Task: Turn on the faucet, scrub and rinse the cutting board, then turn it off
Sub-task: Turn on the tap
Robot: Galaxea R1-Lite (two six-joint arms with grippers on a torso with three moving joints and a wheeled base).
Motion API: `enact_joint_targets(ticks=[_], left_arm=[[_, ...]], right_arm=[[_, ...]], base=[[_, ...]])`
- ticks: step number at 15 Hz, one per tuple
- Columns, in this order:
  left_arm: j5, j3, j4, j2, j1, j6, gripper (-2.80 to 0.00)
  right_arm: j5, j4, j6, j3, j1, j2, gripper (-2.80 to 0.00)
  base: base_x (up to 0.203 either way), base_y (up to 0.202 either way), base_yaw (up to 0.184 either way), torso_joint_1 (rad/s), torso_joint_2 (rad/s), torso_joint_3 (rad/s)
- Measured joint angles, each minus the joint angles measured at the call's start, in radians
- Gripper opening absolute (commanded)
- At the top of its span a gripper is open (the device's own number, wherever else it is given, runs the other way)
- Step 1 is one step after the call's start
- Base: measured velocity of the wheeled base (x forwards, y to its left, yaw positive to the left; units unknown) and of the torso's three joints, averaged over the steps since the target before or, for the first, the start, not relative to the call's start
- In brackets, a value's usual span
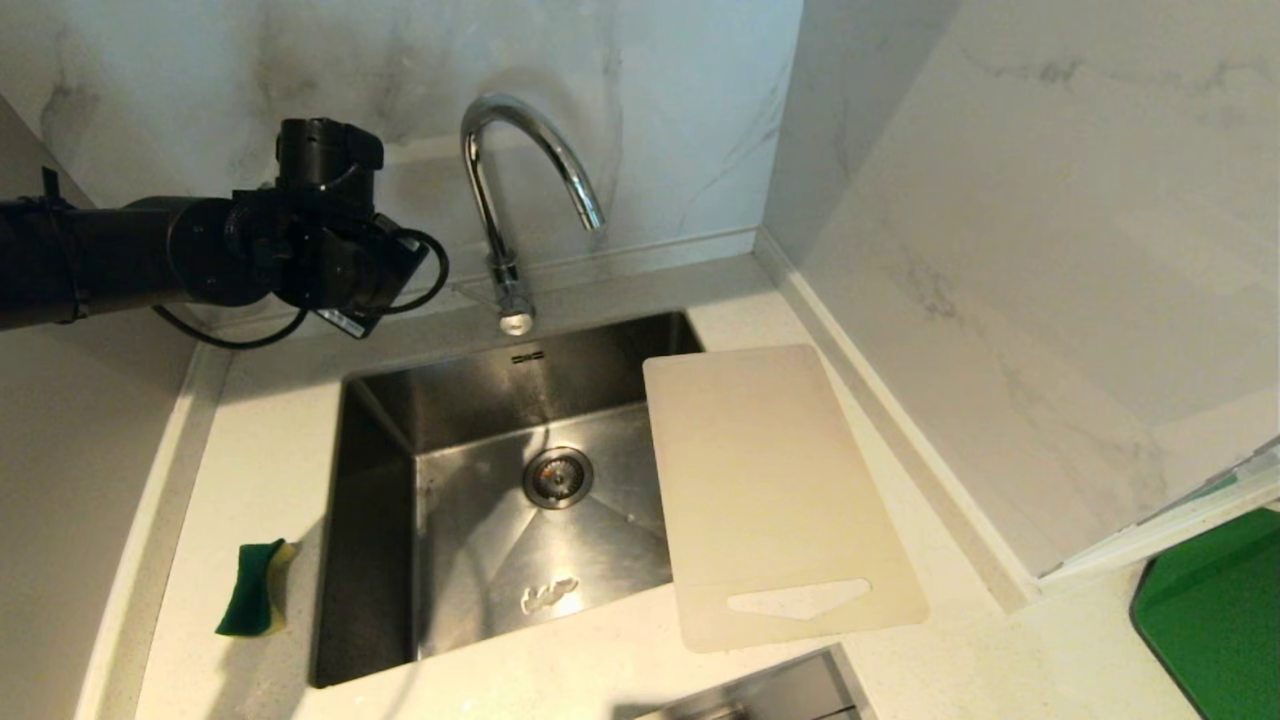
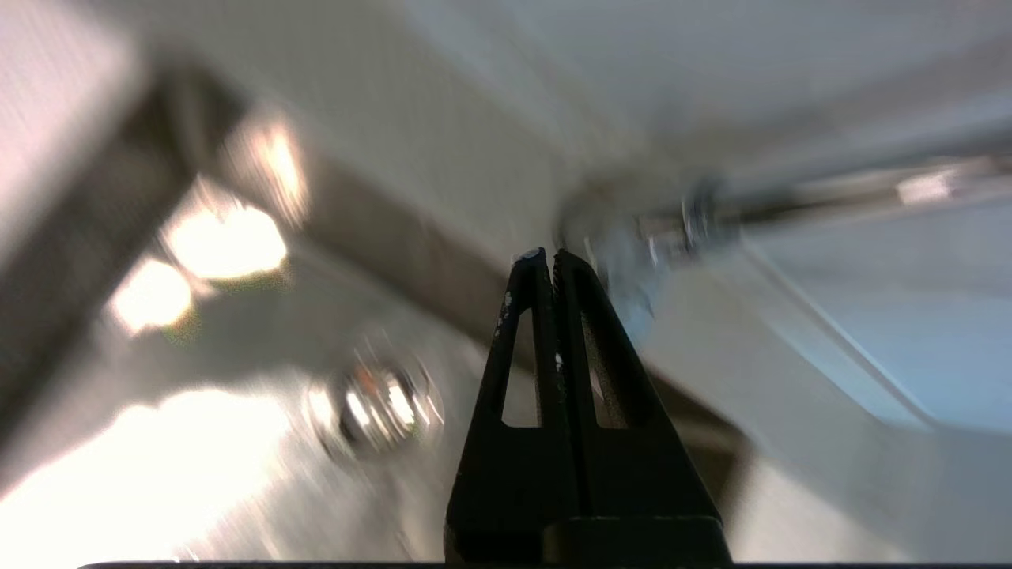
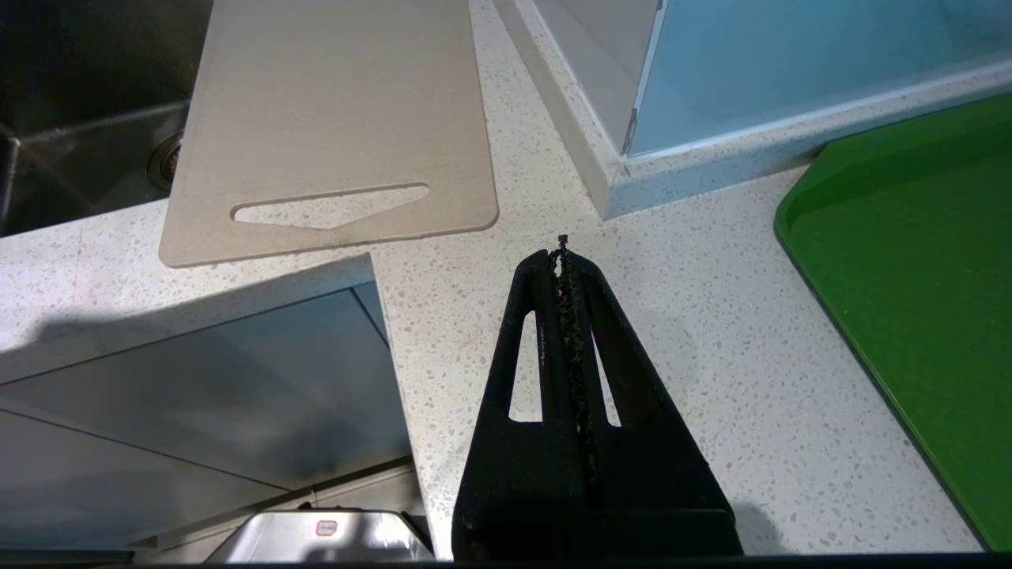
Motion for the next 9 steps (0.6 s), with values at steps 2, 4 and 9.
enact_joint_targets(ticks=[2,4,9], left_arm=[[-0.016,0.000,0.003,0.001,0.000,-0.062,-2.80],[-0.047,0.000,0.012,0.005,-0.001,-0.104,-2.80],[-0.111,0.006,0.068,0.009,-0.009,-0.150,-2.80]], right_arm=[[0.000,0.000,0.000,0.000,0.000,0.000,-2.80],[0.000,0.000,0.000,0.000,0.000,0.000,-2.80],[0.000,0.000,0.000,0.000,0.000,0.000,-2.80]], base=[[0.000,0.000,0.000,0.000,0.00,0.000],[0.000,0.000,0.000,0.000,0.00,0.000],[0.000,0.000,0.000,0.000,0.00,0.000]])
